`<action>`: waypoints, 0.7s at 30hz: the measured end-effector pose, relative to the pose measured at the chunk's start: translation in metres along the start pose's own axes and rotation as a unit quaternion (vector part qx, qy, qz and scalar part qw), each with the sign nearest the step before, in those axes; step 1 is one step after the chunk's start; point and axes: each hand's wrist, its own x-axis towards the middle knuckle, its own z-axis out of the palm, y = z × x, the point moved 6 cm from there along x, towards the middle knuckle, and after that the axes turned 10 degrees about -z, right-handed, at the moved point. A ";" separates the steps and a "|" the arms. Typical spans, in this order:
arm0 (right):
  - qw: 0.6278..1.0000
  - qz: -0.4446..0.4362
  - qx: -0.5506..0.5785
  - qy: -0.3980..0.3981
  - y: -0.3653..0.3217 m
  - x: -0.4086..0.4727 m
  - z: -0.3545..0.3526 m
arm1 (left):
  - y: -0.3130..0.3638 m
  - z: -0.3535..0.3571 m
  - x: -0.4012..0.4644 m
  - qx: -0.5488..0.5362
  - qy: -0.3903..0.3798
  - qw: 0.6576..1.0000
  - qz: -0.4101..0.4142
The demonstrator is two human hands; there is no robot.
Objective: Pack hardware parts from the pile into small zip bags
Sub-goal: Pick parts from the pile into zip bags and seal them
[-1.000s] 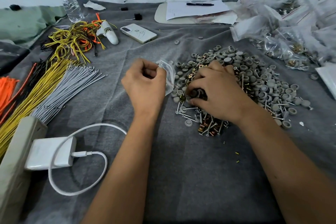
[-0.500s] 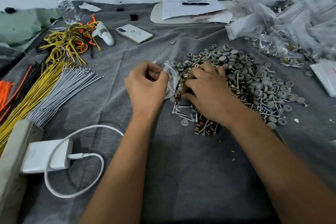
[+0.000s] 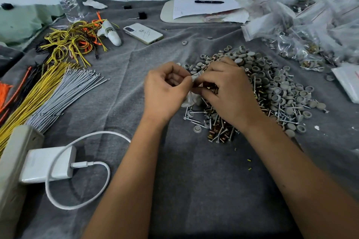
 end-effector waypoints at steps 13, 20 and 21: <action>0.985 0.003 -0.046 -0.166 0.009 -0.006 0.010 | -0.018 -0.015 0.007 -0.002 0.118 0.993 -0.030; 0.984 0.014 -0.068 -0.163 0.005 -0.006 0.014 | -0.019 -0.011 0.007 0.018 0.115 0.993 -0.022; 0.989 0.017 -0.046 -0.136 0.005 -0.006 0.010 | -0.020 -0.011 0.007 0.018 0.110 0.993 -0.025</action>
